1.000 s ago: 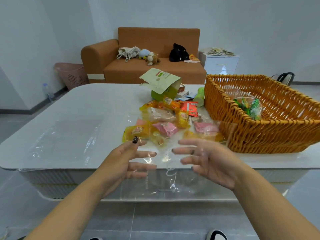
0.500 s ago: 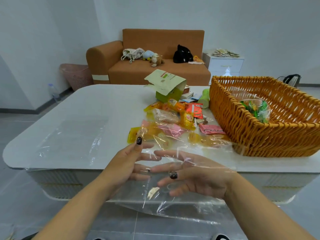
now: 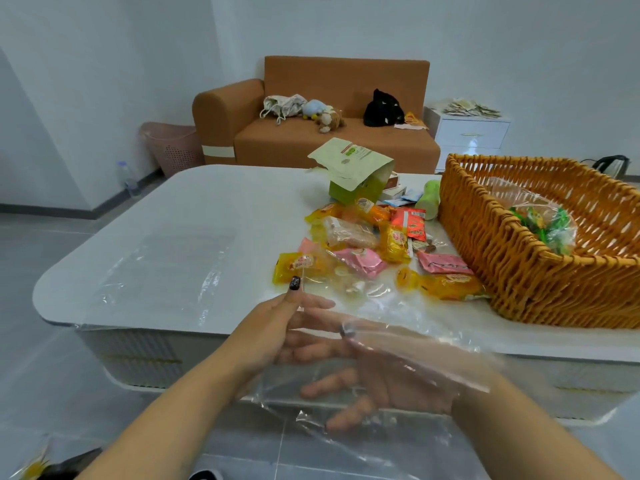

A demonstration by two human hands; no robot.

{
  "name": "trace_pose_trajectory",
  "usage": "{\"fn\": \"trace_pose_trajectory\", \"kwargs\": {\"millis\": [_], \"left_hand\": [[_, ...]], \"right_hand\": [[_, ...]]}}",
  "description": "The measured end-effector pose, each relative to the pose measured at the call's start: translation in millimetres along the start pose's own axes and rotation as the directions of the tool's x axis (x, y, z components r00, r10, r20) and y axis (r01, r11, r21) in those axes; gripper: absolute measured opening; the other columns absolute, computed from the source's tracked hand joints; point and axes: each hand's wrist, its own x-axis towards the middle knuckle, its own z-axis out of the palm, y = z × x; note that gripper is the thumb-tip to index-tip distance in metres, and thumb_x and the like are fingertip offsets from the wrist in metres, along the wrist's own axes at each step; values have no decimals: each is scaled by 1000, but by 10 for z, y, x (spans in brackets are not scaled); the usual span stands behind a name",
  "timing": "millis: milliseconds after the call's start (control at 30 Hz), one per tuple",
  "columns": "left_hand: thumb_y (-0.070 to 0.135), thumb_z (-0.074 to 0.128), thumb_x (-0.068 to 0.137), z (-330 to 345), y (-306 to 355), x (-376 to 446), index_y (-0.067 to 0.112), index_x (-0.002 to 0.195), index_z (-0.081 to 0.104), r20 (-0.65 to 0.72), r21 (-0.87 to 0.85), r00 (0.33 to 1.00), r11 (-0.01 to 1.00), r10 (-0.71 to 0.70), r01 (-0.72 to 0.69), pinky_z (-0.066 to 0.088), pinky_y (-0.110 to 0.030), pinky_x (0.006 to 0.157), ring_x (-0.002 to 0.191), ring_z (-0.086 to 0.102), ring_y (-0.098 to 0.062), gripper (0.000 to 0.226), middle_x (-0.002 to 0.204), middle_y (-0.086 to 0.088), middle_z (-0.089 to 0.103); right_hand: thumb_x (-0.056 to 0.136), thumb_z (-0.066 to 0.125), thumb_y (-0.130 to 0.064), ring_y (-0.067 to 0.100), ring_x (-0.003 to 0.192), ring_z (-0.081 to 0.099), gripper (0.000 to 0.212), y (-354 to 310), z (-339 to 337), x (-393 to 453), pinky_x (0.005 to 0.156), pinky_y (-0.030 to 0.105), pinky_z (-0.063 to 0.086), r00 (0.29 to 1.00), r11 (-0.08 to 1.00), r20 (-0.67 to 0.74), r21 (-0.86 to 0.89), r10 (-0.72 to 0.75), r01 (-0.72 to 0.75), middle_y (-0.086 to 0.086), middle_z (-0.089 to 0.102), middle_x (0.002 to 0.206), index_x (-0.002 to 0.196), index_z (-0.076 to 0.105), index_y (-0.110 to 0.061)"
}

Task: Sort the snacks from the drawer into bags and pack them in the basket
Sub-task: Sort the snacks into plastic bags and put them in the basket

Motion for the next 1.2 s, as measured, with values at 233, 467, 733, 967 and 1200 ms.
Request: {"fn": "trace_pose_trajectory", "kwargs": {"millis": [233,467,733,967,1200], "left_hand": [[50,27,102,-172,95,20,9,113,64,-151,-207,988,977,18,-50,55,-44,83,98,72,-24,56,102,-12,75],[51,30,101,-355,60,51,11,111,66,-312,-250,950,966,-16,-66,55,-41,82,95,73,-24,55,100,-12,75],[52,30,100,-471,62,62,12,105,66,-384,-204,923,975,1,-85,54,-41,81,98,72,-25,55,99,-12,76],[50,29,102,-508,107,82,12,106,67,-391,-190,920,977,11,-93,54,-41,82,99,71,-25,54,100,-12,75],[53,29,100,-510,198,98,13,107,67,-368,-172,928,977,54,-125,54,-42,86,97,72,-24,55,101,-10,75]], "right_hand": [[96,50,-15,32,105,67,22,-487,-212,-243,84,41,57,786,969,-568,-111,-244,220,12,68,119,115,62,-11],[85,63,-13,28,89,53,42,-386,-904,-347,84,36,45,-100,807,-872,-393,-479,-440,13,49,127,125,52,-15],[88,57,-53,48,126,37,74,-204,-1150,-24,109,40,33,-159,825,-956,-122,-247,-551,21,-1,152,150,25,-29],[91,56,-45,39,109,53,50,-250,-1045,-71,91,41,46,-23,447,-948,-128,-317,-885,17,28,136,131,50,-15],[77,80,-20,36,122,46,81,-281,-913,-319,93,37,45,33,518,-968,-162,-248,-840,21,39,136,137,30,1]]}}
